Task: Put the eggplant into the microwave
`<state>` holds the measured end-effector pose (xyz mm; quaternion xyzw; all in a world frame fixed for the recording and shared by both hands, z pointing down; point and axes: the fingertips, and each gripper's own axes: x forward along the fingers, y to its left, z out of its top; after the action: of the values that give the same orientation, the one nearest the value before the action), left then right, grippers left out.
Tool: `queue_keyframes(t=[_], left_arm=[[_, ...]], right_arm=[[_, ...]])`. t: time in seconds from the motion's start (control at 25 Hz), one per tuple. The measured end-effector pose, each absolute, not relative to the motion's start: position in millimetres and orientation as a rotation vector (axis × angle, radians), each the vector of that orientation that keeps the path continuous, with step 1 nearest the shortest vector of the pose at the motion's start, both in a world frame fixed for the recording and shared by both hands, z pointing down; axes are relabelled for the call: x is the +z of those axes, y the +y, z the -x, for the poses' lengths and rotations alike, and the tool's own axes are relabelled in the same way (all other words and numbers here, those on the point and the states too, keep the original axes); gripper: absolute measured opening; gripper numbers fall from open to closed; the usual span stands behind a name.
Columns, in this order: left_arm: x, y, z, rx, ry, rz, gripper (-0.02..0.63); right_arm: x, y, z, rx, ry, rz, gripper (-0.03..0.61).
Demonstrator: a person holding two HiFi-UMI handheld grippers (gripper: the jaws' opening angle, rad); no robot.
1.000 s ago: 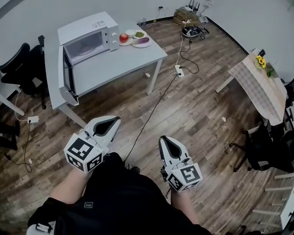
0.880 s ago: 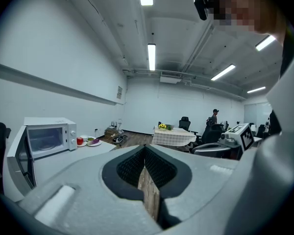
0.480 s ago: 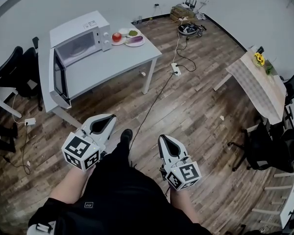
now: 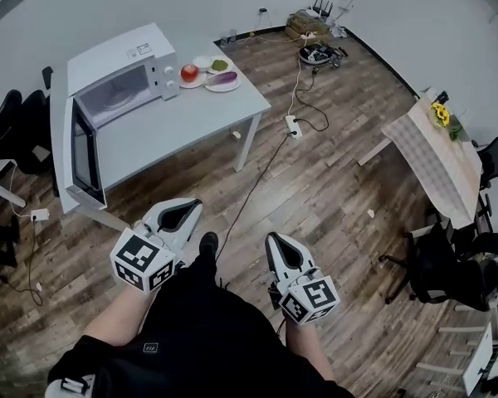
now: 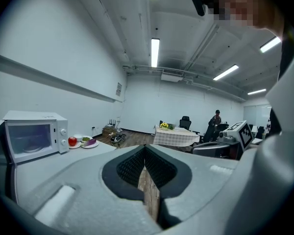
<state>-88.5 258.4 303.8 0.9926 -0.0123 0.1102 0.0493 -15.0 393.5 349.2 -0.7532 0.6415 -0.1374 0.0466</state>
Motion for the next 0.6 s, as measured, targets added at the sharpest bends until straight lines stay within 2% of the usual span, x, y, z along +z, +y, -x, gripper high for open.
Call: queue_keyframes(t=[0.6], left_arm=[[290.4,83.1,-43.2,0.345,-0.012,-3.046,0.009]], right_arm=[[334.8,189.9,-115.0,-0.349,2.052,2.242,0.017]])
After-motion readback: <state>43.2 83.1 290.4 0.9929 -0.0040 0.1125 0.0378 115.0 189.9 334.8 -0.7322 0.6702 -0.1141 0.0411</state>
